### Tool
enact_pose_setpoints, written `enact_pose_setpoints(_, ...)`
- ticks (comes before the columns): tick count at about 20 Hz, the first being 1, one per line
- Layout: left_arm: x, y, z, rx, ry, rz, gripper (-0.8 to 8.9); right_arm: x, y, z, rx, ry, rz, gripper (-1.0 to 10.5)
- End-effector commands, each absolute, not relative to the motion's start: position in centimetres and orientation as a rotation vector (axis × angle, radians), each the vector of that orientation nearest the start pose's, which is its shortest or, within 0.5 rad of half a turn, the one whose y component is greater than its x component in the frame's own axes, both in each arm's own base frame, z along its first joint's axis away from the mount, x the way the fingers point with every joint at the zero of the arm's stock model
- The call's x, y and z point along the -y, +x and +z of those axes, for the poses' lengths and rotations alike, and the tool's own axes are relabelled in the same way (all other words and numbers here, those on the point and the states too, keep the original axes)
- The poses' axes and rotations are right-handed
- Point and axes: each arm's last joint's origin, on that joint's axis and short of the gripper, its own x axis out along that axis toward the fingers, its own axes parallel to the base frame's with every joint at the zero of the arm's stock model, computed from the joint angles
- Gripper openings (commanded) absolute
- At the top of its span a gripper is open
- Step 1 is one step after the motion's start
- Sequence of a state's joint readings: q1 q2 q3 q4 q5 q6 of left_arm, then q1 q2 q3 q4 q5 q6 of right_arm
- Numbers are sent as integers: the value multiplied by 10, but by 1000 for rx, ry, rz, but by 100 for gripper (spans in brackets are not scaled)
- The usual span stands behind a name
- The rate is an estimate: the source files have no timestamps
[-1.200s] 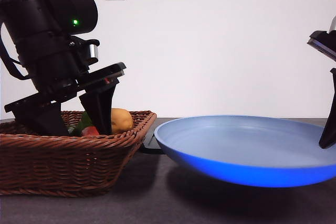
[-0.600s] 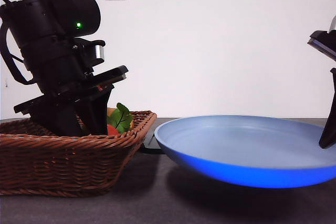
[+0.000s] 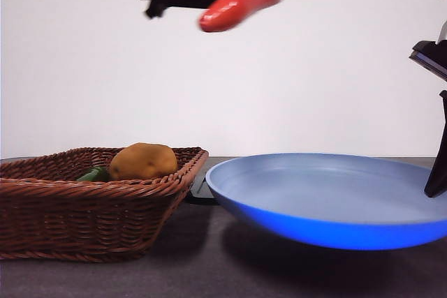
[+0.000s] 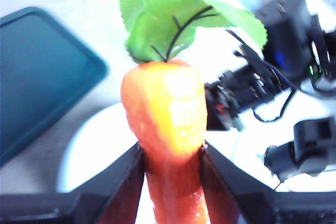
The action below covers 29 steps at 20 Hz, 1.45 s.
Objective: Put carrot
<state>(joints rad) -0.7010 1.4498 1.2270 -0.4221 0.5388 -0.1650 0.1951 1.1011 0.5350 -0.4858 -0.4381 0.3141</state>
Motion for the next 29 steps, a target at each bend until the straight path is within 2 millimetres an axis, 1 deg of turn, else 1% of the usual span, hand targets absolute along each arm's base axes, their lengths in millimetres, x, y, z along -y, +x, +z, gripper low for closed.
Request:
enact_pose_setpoints(1,245,213,306,-752,61,-1152,87,-49,183,180,-1131,417,412,4)
enact_pose_setpoints(3,267,198,291,-760,185,-1141,87,-50,183,180,-1137,439,413,4)
enact_pose_setpoints(4,275,195,284,-779,212,-1135,87,-50,183,180,-1139,447,426,4)
enact_pose_setpoints(7,290,193,260,-852,263,-1125,87,-51,184,184,-1138,461,441,4)
enact_pose_setpoints(9,295,196,247,-891,280,-1113,87,-52,183,188,-1135,499,496,4)
enact_pose_setpoints(11,298,199,235,-930,296,-1102,88,-51,180,192,-1114,503,495,4)
enact_pose_setpoints(14,297,200,227,-960,336,-1043,93,-51,177,199,-1078,517,495,4)
enact_pose_setpoints(17,298,200,227,-957,341,-1031,227,-50,174,204,-1050,515,501,4)
enact_pose_setpoints(18,297,200,227,-956,341,-1029,257,-50,174,204,-1053,521,498,4)
enact_pose_setpoints(21,298,200,229,-952,325,-1027,261,-49,172,202,-1078,520,484,4)
enact_pose_setpoints(23,297,201,235,-943,303,-1021,261,-49,171,201,-1088,520,479,3)
enact_pose_setpoints(25,293,201,251,-920,288,-1019,260,-48,171,200,-1091,502,436,3)
enact_pose_setpoints(27,282,197,272,-878,267,-1019,258,-47,172,200,-1094,486,400,3)
enact_pose_setpoints(29,263,192,296,-833,243,-1001,258,-48,178,203,-1096,454,380,3)
